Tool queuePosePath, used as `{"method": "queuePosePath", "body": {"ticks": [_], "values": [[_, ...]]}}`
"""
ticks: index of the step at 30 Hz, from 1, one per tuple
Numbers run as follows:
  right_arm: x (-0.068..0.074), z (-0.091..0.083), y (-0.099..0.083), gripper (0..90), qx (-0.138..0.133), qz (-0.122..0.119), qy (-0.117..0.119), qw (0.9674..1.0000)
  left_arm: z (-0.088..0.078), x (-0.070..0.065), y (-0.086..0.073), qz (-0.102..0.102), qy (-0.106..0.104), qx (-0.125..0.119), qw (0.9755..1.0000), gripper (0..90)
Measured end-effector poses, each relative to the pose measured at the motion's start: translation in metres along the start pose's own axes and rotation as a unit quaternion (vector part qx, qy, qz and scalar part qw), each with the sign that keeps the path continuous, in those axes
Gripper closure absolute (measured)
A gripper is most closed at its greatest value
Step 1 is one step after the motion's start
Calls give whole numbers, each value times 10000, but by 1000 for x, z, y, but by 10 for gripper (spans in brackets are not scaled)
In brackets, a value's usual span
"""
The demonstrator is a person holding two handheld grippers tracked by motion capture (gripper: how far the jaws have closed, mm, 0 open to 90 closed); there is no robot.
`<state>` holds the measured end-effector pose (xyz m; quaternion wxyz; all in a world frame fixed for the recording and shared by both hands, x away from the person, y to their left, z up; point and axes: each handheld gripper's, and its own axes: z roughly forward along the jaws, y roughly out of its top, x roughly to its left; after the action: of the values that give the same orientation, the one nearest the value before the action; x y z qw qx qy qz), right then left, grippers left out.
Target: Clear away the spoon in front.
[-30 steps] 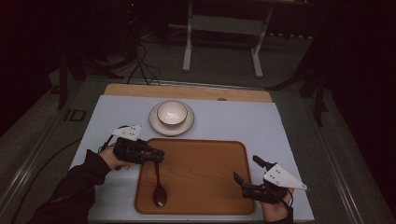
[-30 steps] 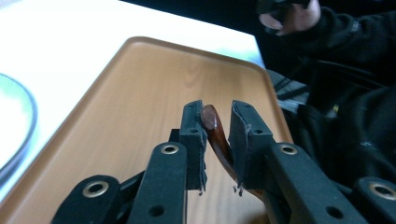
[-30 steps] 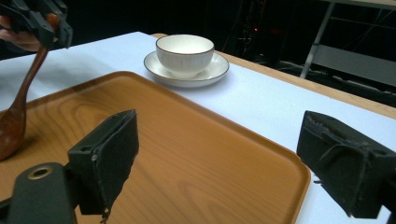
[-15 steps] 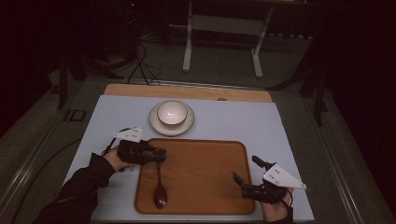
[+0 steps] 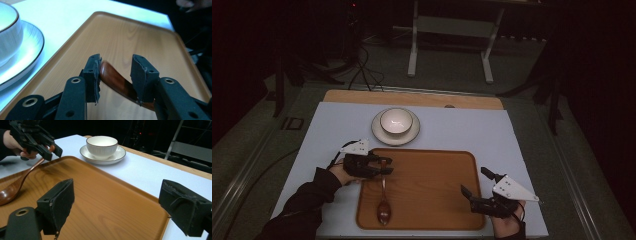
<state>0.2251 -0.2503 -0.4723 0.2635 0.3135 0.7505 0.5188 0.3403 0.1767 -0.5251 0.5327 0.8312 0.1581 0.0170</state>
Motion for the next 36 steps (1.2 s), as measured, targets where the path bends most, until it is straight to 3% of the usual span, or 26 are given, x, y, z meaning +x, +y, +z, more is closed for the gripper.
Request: {"method": "queuePosePath", "body": {"ticks": [3, 16, 31, 36], "values": [[0, 0, 0, 132, 1, 0, 12, 10000, 4, 1, -3, -11, 120, 99, 9999, 591], [0, 1, 0, 133, 24, 32, 63, 10000, 17, 7, -8, -228, 201, 307, 9991, 591], [0, 1, 0, 133, 29, 19, 74, 10000, 12, 11, -7, -386, 289, 31, 9988, 581], [0, 1, 0, 133, 27, 21, 76, 10000, 10, 7, -4, -387, 209, -8, 9990, 582]]}}
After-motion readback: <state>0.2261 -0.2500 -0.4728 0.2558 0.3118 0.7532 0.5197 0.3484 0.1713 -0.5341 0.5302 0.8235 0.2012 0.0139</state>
